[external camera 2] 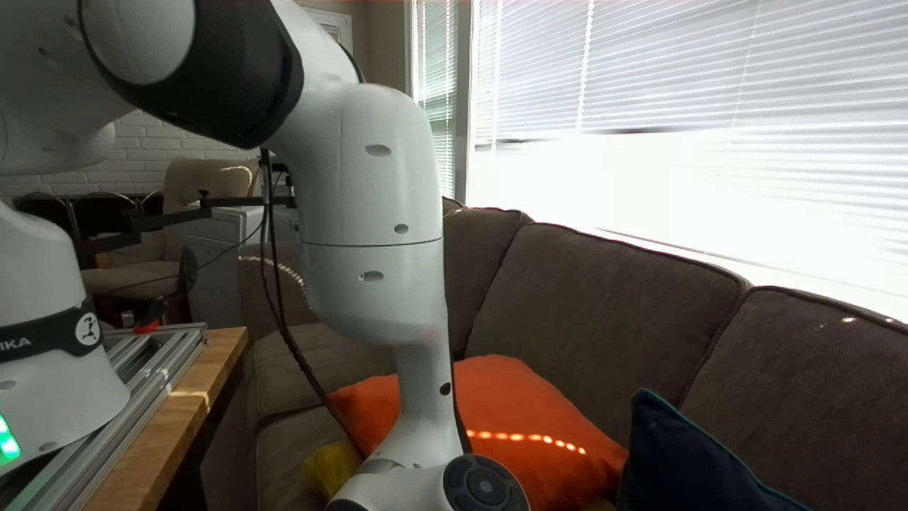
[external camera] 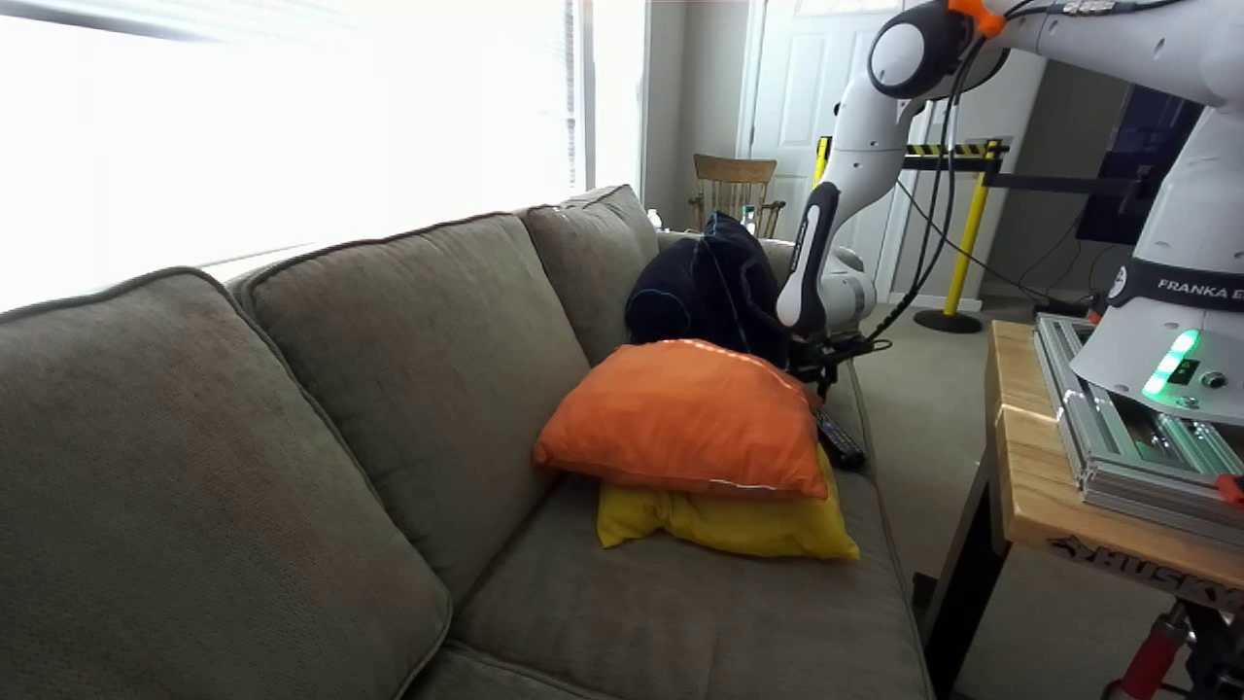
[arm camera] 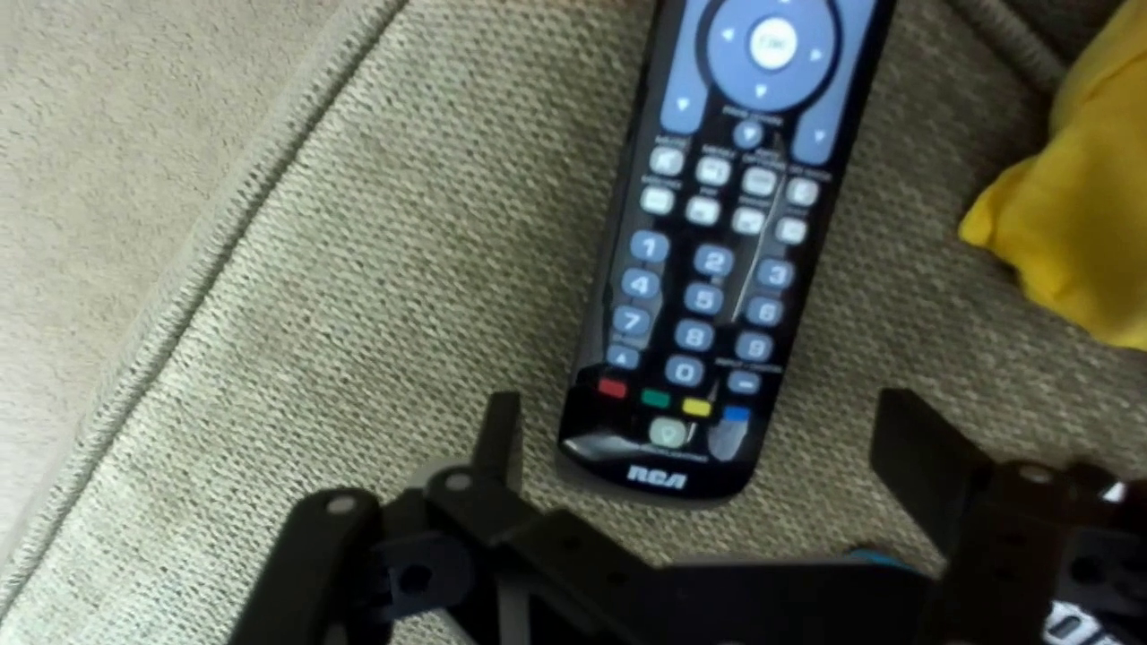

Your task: Put the remotes on the seat

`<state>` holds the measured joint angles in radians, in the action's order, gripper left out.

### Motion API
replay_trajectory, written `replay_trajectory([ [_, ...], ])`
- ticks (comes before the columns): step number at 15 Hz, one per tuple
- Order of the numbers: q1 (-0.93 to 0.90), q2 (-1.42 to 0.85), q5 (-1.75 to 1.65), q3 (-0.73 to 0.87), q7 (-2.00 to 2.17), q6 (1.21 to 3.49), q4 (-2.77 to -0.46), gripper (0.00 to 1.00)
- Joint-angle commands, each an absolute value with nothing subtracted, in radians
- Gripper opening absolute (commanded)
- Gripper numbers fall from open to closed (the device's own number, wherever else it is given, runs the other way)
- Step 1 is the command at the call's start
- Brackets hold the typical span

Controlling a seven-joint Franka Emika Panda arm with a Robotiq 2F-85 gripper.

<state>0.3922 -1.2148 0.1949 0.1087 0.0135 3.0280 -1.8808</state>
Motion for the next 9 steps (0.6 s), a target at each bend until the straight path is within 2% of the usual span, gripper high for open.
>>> replay_trajectory([
  [1, 0.363, -1.26, 0.188, 0.133, 0.051, 3.033, -1.835, 0.72],
  [3, 0.36, -1.262, 0.188, 0.134, 0.052, 3.032, -1.832, 0.68],
  [8, 0.358, -1.178, 0.191, 0.113, 0.047, 3.013, -1.893, 0.31],
  [9, 0.357, -1.156, 0.189, 0.108, 0.043, 3.006, -1.907, 0.29],
])
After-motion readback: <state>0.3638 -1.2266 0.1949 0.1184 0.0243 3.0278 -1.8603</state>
